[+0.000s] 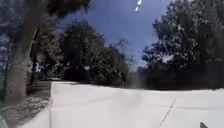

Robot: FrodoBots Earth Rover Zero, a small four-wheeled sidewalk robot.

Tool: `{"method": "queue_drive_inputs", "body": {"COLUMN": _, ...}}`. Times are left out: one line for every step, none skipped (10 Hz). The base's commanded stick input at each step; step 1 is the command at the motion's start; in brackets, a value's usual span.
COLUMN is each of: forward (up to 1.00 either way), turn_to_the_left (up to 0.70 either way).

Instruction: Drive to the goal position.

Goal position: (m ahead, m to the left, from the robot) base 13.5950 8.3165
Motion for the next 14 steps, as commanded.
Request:
{"method": "queue_drive_inputs", "body": {"forward": 0.45, "turn_to_the_left": 0.27}}
{"method": "queue_drive_inputs", "body": {"forward": 0.45, "turn_to_the_left": 0.27}}
{"method": "queue_drive_inputs", "body": {"forward": 0.45, "turn_to_the_left": 0.27}}
{"method": "queue_drive_inputs", "body": {"forward": 0.45, "turn_to_the_left": 0.27}}
{"method": "queue_drive_inputs", "body": {"forward": 0.45, "turn_to_the_left": 0.27}}
{"method": "queue_drive_inputs", "body": {"forward": 0.45, "turn_to_the_left": 0.27}}
{"method": "queue_drive_inputs", "body": {"forward": 0.45, "turn_to_the_left": 0.27}}
{"method": "queue_drive_inputs", "body": {"forward": 0.45, "turn_to_the_left": 0.27}}
{"method": "queue_drive_inputs", "body": {"forward": 0.45, "turn_to_the_left": 0.27}}
{"method": "queue_drive_inputs", "body": {"forward": 0.45, "turn_to_the_left": 0.27}}
{"method": "queue_drive_inputs", "body": {"forward": 0.45, "turn_to_the_left": 0.27}}
{"method": "queue_drive_inputs", "body": {"forward": 0.45, "turn_to_the_left": 0.27}}
{"method": "queue_drive_inputs", "body": {"forward": 0.45, "turn_to_the_left": 0.27}}
{"method": "queue_drive_inputs", "body": {"forward": 0.45, "turn_to_the_left": 0.27}}
